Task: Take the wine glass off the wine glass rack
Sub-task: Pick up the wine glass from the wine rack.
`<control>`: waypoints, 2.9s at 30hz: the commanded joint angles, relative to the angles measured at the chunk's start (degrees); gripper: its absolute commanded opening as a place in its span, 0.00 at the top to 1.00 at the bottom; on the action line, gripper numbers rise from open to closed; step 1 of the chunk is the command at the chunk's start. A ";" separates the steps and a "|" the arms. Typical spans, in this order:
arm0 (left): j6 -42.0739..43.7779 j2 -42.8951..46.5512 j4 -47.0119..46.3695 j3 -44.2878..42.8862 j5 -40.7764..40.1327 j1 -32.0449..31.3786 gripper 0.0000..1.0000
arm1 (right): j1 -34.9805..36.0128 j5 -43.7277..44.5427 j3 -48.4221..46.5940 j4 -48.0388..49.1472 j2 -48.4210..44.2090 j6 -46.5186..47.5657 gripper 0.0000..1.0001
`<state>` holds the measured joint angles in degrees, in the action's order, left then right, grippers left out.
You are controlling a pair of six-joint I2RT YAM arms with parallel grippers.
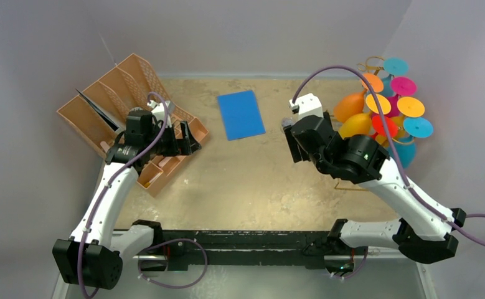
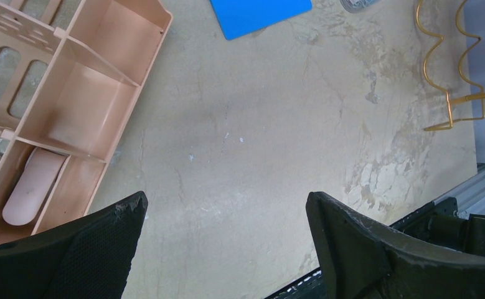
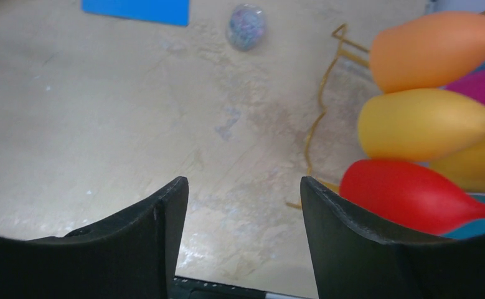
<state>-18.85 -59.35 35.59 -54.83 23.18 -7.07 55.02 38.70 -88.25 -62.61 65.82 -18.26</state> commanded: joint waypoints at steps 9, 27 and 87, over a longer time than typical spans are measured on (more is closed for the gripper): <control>1.02 -1.19 -2.81 -0.33 8.26 0.48 0.05 | 0.01 12.33 -0.17 -2.74 2.51 6.10 0.35; -8.84 -9.55 -12.70 -13.72 18.94 -6.12 0.08 | -0.53 -7.99 33.17 19.48 -6.76 -5.35 0.29; -6.16 -6.73 -11.06 -2.40 12.21 -13.06 0.09 | -25.36 22.98 -4.06 -5.56 1.45 25.25 0.50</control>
<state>-26.33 -66.72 25.80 -57.30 35.22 -20.01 30.52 59.57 -92.86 -67.72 68.18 6.50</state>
